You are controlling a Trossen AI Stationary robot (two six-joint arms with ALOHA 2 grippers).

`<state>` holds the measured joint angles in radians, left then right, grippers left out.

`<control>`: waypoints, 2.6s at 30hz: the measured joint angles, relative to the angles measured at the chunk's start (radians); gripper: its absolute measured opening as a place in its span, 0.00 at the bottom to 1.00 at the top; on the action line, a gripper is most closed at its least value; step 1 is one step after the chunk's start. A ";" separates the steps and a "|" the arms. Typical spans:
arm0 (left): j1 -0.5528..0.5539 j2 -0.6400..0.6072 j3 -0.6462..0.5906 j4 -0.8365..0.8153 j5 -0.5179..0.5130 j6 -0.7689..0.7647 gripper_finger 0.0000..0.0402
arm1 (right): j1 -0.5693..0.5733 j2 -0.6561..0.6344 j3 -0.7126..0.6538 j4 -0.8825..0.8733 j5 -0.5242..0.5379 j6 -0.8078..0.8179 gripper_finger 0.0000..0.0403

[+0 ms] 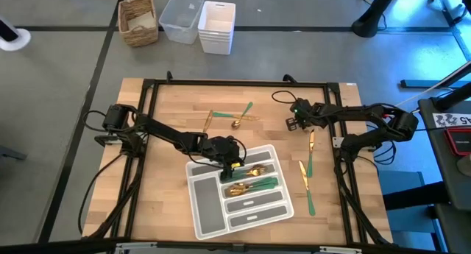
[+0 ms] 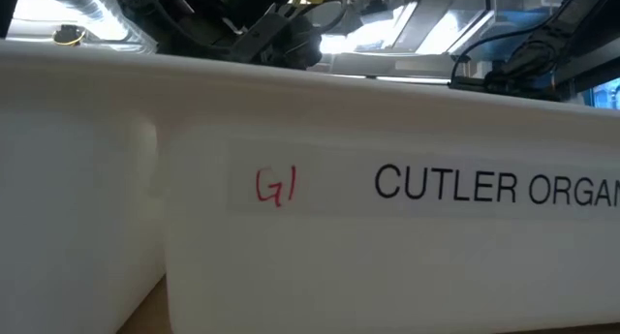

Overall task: Sort silverware
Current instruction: Put the green spoon into the white silverware tray

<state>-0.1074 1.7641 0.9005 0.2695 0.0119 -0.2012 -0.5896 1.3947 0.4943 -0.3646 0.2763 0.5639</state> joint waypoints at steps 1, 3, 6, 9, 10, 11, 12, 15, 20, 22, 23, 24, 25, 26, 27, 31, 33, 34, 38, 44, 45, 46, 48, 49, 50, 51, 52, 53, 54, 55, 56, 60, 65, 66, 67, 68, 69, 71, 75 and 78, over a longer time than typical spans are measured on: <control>0.000 0.000 0.000 0.000 0.000 0.000 0.11 | 0.000 0.000 0.006 -0.002 -0.002 -0.004 0.05; 0.000 0.000 0.000 0.001 0.000 0.000 0.11 | 0.000 -0.002 0.019 -0.010 -0.010 -0.024 0.03; 0.000 0.000 0.000 0.001 0.000 0.000 0.11 | -0.001 -0.011 0.041 -0.023 -0.024 -0.055 0.01; 0.001 -0.013 0.000 -0.006 0.000 0.000 0.11 | -0.001 -0.014 0.071 -0.016 -0.065 -0.074 0.02; 0.003 -0.024 0.000 -0.007 0.001 0.000 0.11 | -0.001 -0.015 0.081 -0.010 -0.085 -0.078 0.01; 0.005 -0.036 0.000 -0.019 0.001 0.000 0.11 | 0.000 -0.015 0.090 -0.013 -0.103 -0.088 0.01; 0.007 -0.050 0.000 -0.028 0.000 0.000 0.11 | 0.001 -0.015 0.096 -0.019 -0.121 -0.101 0.00; 0.018 -0.101 0.000 -0.071 0.000 0.003 0.11 | 0.001 -0.016 0.120 -0.018 -0.186 -0.106 0.01; 0.041 -0.193 0.000 -0.161 0.000 0.003 0.11 | 0.001 -0.016 0.151 0.000 -0.295 -0.128 0.00; 0.049 -0.225 0.000 -0.197 0.000 0.003 0.11 | 0.001 -0.016 0.168 0.005 -0.338 -0.132 0.00; 0.052 -0.242 0.000 -0.222 -0.001 0.003 0.11 | 0.001 -0.016 0.177 0.005 -0.361 -0.139 0.00; 0.057 -0.257 0.000 -0.241 0.000 0.005 0.11 | 0.001 -0.016 0.186 0.004 -0.389 -0.150 0.00; 0.061 -0.274 0.000 -0.261 -0.001 0.013 0.11 | 0.001 -0.016 0.195 0.008 -0.422 -0.153 0.00; 0.064 -0.288 0.000 -0.289 -0.001 0.022 0.11 | 0.002 -0.017 0.204 0.018 -0.456 -0.154 0.00; 0.069 -0.302 0.000 -0.314 -0.001 0.026 0.11 | 0.008 -0.017 0.211 0.030 -0.493 -0.154 0.00; 0.092 -0.345 0.000 -0.418 -0.001 0.026 0.11 | 0.065 -0.017 0.243 0.086 -0.609 -0.163 0.00; 0.107 -0.358 0.000 -0.459 -0.001 0.026 0.11 | 0.116 -0.018 0.261 0.110 -0.644 -0.166 0.00; 0.115 -0.359 0.000 -0.478 -0.001 0.026 0.11 | 0.144 -0.018 0.267 0.127 -0.645 -0.167 0.00; 0.157 -0.359 0.000 -0.507 -0.001 0.027 0.11 | 0.278 -0.018 0.277 0.217 -0.604 -0.169 0.00; 0.230 -0.359 0.000 -0.523 -0.001 0.027 0.11 | 0.480 -0.018 0.277 0.290 -0.435 -0.181 0.00; 0.244 -0.359 0.000 -0.523 -0.001 0.028 0.11 | 0.510 -0.014 0.277 0.297 -0.396 -0.183 0.00; 0.257 -0.359 0.000 -0.523 -0.001 0.033 0.11 | 0.538 -0.009 0.277 0.302 -0.364 -0.192 0.00; 0.283 -0.359 0.000 -0.527 -0.001 0.050 0.11 | 0.587 0.010 0.277 0.313 -0.314 -0.218 0.00; 0.296 -0.359 0.000 -0.526 -0.002 0.053 0.11 | 0.609 0.023 0.277 0.324 -0.297 -0.230 0.00; 0.309 -0.359 0.000 -0.524 -0.003 0.055 0.11 | 0.630 0.039 0.277 0.335 -0.283 -0.236 0.00; 0.322 -0.359 0.000 -0.524 -0.003 0.055 0.11 | 0.647 0.056 0.277 0.350 -0.273 -0.243 0.00; 0.335 -0.359 0.000 -0.524 -0.002 0.055 0.11 | 0.663 0.073 0.277 0.370 -0.269 -0.257 0.00; 0.347 -0.359 0.000 -0.524 -0.002 0.054 0.11 | 0.678 0.092 0.277 0.391 -0.268 -0.272 0.00; 0.357 -0.359 0.000 -0.524 -0.002 0.054 0.11 | 0.693 0.112 0.277 0.415 -0.269 -0.289 0.00; 0.367 -0.359 0.000 -0.523 -0.002 0.054 0.11 | 0.706 0.128 0.277 0.436 -0.268 -0.309 0.00; 0.375 -0.358 0.000 -0.523 -0.002 0.053 0.11 | 0.717 0.145 0.277 0.455 -0.268 -0.329 0.00; 0.397 -0.358 0.000 -0.523 -0.002 0.053 0.11 | 0.751 0.193 0.278 0.500 -0.268 -0.382 0.00; 0.399 -0.358 0.000 -0.522 -0.002 0.053 0.11 | 0.762 0.228 0.278 0.501 -0.268 -0.388 0.00; 0.399 -0.358 0.000 -0.522 -0.002 0.053 0.11 | 0.760 0.234 0.278 0.501 -0.268 -0.388 0.00; 0.398 -0.358 0.000 -0.522 -0.002 0.053 0.11 | 0.760 0.242 0.278 0.498 -0.268 -0.388 0.01; 0.396 -0.358 0.000 -0.522 -0.002 0.053 0.11 | 0.760 0.248 0.278 0.499 -0.268 -0.388 0.01; 0.395 -0.358 -0.001 -0.521 -0.002 0.053 0.11 | 0.760 0.254 0.278 0.498 -0.266 -0.391 0.02; 0.391 -0.358 -0.005 -0.520 -0.001 0.053 0.11 | 0.760 0.263 0.278 0.497 -0.258 -0.396 0.04; 0.390 -0.358 -0.017 -0.522 -0.001 0.053 0.11 | 0.760 0.273 0.278 0.496 -0.258 -0.398 0.07; 0.390 -0.357 -0.023 -0.523 -0.001 0.052 0.11 | 0.760 0.272 0.278 0.498 -0.257 -0.398 0.11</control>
<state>0.2825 1.4067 0.8780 -0.2531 0.0105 -0.1488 0.1699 1.6669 0.7723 0.1333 0.0189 0.1658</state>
